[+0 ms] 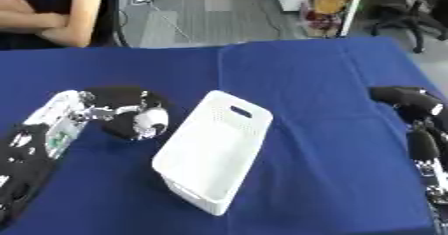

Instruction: Pick up objects on the table and place them in the box.

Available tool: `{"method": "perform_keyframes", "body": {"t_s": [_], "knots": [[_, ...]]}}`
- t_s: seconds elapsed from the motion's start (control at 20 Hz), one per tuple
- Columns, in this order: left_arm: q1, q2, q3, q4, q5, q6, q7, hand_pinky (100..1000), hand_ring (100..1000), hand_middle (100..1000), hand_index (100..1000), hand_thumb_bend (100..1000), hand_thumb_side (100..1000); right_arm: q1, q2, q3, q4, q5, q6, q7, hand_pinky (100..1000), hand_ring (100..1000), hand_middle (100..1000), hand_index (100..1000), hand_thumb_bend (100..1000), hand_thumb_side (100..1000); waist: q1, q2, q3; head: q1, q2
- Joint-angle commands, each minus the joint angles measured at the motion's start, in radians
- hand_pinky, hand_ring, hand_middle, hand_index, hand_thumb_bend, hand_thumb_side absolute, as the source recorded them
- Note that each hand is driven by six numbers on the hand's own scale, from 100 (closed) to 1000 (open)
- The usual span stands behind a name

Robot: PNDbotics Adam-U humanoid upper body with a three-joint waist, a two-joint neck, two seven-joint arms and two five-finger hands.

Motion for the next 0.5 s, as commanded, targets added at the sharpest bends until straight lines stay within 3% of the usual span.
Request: {"method": "perform_keyframes", "body": {"t_s": [0.05,0.5], "knots": [[-0.011,0.007,0.011,0.001,0.0,0.002,-0.008,759,774,844,975,893,928,-0.002,-0.016,-0.003,-0.017,-0.005,-0.003,0.0,850,838,768,864,100,674,-0.002,-0.01,0.0,0.006,-0.011],[-0.005,0.003,0.02,0.022,0.032,0.02,-0.04,585,684,830,965,897,915,-0.002,-0.016,-0.003,-0.017,-0.005,-0.004,0.001,850,838,768,864,100,674,-0.003,-0.01,0.001,0.006,-0.011]]}}
